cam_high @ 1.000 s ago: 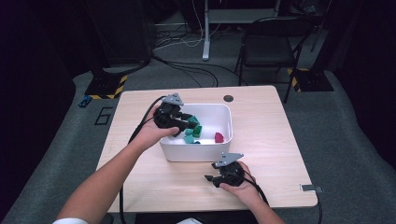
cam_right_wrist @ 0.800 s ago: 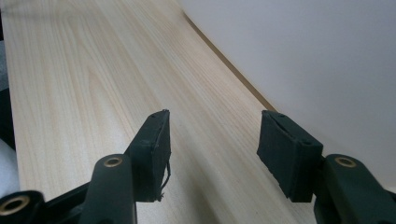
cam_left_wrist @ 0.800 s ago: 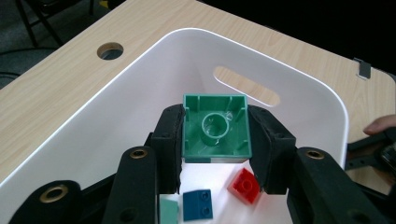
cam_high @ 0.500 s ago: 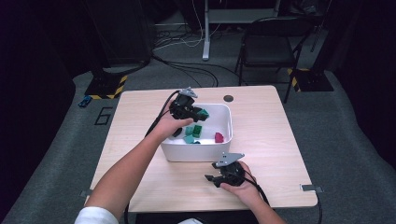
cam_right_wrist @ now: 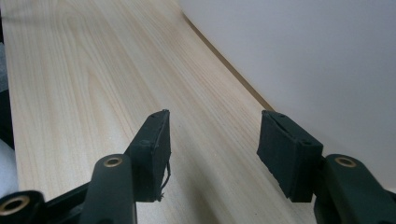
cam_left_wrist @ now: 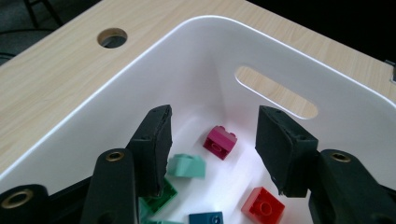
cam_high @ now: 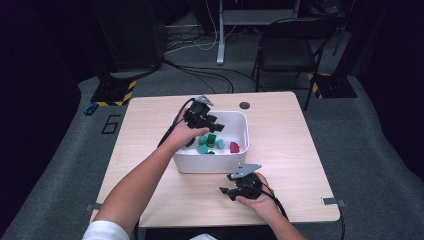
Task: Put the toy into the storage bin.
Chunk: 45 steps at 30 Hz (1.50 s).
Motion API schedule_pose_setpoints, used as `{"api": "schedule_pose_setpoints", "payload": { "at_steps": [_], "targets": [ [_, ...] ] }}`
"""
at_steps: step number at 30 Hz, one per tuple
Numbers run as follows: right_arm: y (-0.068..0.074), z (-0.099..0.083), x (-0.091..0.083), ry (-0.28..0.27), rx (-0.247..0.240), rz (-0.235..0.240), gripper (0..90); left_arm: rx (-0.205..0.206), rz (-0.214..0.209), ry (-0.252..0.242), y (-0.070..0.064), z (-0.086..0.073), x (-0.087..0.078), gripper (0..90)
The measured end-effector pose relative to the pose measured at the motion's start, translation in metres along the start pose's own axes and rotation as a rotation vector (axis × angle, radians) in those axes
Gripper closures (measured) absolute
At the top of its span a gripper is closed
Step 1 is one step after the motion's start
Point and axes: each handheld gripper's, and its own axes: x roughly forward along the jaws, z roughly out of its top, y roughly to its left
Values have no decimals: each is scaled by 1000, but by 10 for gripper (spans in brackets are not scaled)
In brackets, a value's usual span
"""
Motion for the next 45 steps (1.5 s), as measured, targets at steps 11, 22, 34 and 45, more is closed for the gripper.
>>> {"api": "schedule_pose_setpoints", "payload": {
  "at_steps": [11, 22, 34, 45],
  "targets": [
    [3, 1, 2, 9, 3, -4, 432, -11, 82, -36, 10, -16, -64, 442],
    [3, 1, 1, 7, -3, -5, 431, 12, 96, -45, 4, -38, -94, 442],
    [3, 1, 2, 9, -9, 1, 430, -17, 118, -98, 2, -81, -127, 434],
    [4, 0, 3, 14, 7, -4, 429, -61, 174, -99, 11, -132, -137, 419]
  ]
}}
